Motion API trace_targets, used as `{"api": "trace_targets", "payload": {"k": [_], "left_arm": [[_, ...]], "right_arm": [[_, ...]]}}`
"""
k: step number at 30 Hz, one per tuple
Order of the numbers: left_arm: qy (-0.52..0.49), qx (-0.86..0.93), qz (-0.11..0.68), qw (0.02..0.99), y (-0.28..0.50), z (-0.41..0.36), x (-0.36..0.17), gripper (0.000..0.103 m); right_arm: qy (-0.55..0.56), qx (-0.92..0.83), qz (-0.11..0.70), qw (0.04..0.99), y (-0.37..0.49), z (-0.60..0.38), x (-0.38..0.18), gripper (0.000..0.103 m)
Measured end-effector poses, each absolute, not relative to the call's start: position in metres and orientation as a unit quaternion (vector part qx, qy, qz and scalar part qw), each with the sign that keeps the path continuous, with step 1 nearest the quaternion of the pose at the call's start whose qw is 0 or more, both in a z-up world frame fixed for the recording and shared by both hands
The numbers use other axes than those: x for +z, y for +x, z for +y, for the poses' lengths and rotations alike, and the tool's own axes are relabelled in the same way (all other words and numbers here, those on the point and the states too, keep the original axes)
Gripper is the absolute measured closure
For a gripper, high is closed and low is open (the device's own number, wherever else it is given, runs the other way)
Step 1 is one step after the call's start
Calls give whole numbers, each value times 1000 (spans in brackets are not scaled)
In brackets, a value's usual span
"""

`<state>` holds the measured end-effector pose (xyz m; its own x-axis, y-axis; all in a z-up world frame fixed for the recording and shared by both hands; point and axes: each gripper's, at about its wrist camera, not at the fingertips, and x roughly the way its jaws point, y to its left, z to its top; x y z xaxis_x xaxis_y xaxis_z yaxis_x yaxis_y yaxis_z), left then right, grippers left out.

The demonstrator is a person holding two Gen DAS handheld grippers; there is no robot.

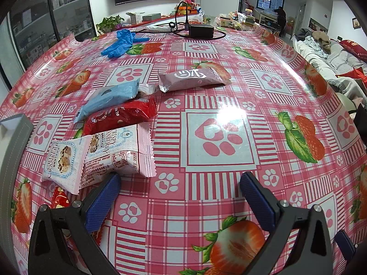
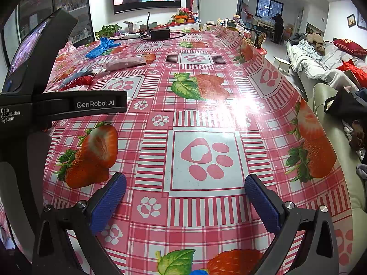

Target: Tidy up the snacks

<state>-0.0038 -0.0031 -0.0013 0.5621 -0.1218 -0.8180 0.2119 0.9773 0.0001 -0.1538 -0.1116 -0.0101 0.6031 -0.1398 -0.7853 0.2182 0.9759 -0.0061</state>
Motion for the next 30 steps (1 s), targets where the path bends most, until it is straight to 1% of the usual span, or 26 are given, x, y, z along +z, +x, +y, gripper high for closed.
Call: {"api": "trace_targets", "payload": {"k": [30], "left_arm": [[49, -95, 458, 883, -8, -9, -1, 0]], "right_arm": [[45, -99, 434, 894, -153, -112, -10, 0]]}}
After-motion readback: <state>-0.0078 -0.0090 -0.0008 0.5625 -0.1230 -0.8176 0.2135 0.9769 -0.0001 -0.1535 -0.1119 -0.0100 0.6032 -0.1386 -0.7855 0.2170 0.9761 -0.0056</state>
